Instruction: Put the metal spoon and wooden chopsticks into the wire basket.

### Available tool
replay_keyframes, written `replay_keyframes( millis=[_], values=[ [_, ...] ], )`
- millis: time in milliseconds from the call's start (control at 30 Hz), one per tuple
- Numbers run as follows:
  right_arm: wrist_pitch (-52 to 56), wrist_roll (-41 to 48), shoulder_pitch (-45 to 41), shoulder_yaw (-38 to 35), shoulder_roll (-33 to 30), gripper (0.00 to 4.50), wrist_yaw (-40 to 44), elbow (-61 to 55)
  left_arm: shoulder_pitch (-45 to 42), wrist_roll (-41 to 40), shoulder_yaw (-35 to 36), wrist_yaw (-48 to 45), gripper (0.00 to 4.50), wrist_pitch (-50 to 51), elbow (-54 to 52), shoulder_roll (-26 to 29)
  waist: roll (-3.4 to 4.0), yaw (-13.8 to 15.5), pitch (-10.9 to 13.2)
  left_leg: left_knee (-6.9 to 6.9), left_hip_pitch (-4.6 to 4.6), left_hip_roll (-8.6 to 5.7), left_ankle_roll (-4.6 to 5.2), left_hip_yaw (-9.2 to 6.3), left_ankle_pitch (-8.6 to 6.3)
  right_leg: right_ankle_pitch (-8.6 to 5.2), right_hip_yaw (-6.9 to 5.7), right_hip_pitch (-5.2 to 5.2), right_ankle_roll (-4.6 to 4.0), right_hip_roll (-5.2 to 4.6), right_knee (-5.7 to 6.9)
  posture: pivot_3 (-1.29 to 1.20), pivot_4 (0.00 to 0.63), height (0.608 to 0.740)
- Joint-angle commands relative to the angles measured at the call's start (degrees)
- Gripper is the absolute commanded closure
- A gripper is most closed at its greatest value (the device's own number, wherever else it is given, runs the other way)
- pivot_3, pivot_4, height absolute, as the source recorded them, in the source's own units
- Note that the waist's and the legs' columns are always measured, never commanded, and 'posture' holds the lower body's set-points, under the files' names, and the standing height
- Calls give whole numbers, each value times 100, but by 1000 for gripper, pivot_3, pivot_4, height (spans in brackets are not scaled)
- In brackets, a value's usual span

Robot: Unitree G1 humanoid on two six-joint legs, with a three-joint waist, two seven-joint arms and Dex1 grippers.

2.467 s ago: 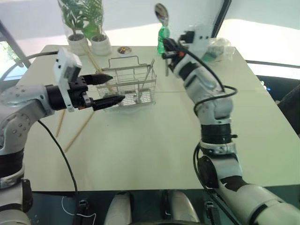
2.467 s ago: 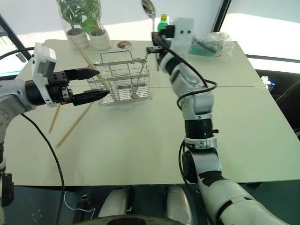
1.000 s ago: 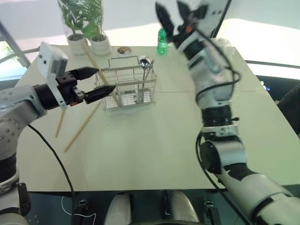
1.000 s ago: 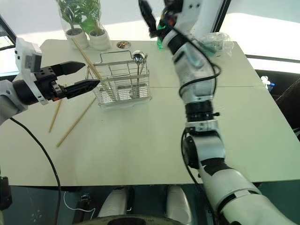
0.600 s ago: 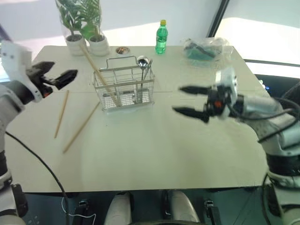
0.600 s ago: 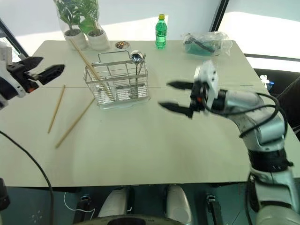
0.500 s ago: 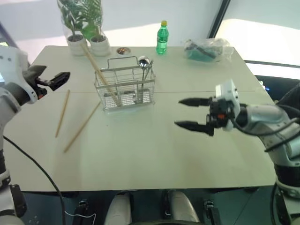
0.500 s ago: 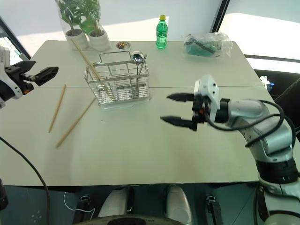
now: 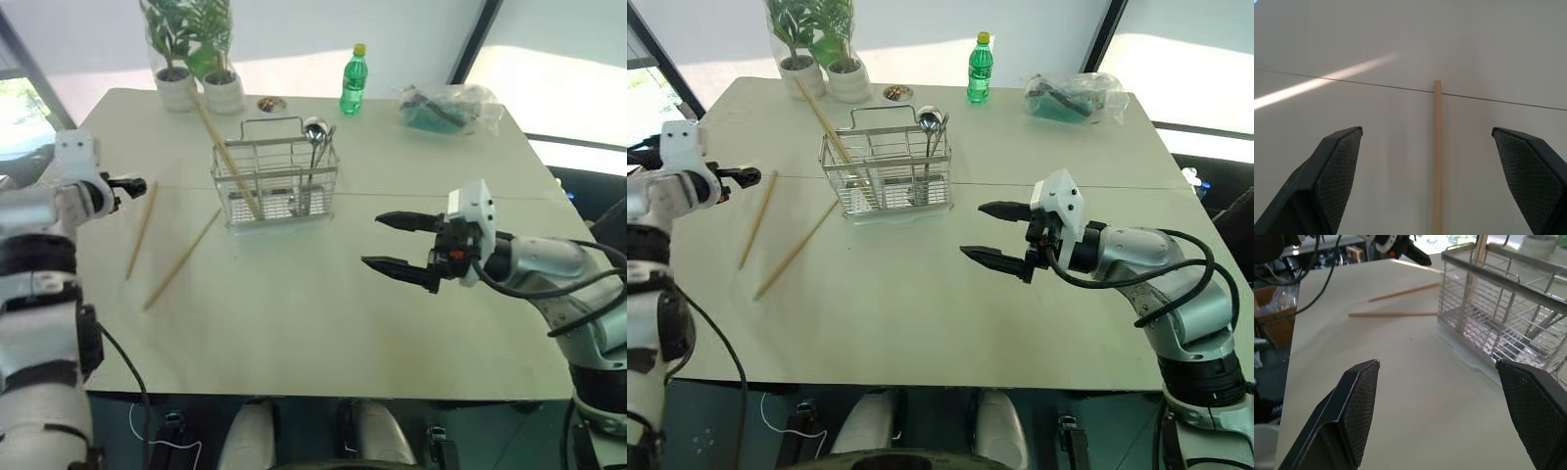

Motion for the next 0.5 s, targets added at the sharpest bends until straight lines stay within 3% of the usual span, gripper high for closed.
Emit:
replay_keyframes(
  millis=[33, 200, 500],
  values=[
    [30, 140, 34, -207, 32, 581, -212, -287, -501, 383, -179, -83, 0, -224, 867, -94, 0, -15, 0, -1, 2, 1, 0, 2, 0, 0, 0, -1, 0, 0, 1, 0, 150, 717],
    [63, 229, 294, -369, -4, 581, -379, -480, -917, 533, -20, 225, 0, -398, 1829, -240, -6, -21, 4, -5, 4, 4, 0, 2, 0, 0, 0, -6, 2, 2, 7, 0, 150, 717],
    [219, 450, 372, -629, -5, 581, -785, -545, -932, 612, 189, 408, 0, -443, 2243, -285, -13, 3, 5, 1, 4, 4, 0, 3, 0, 2, 0, -3, 4, -1, 9, 0, 150, 717]
  ],
)
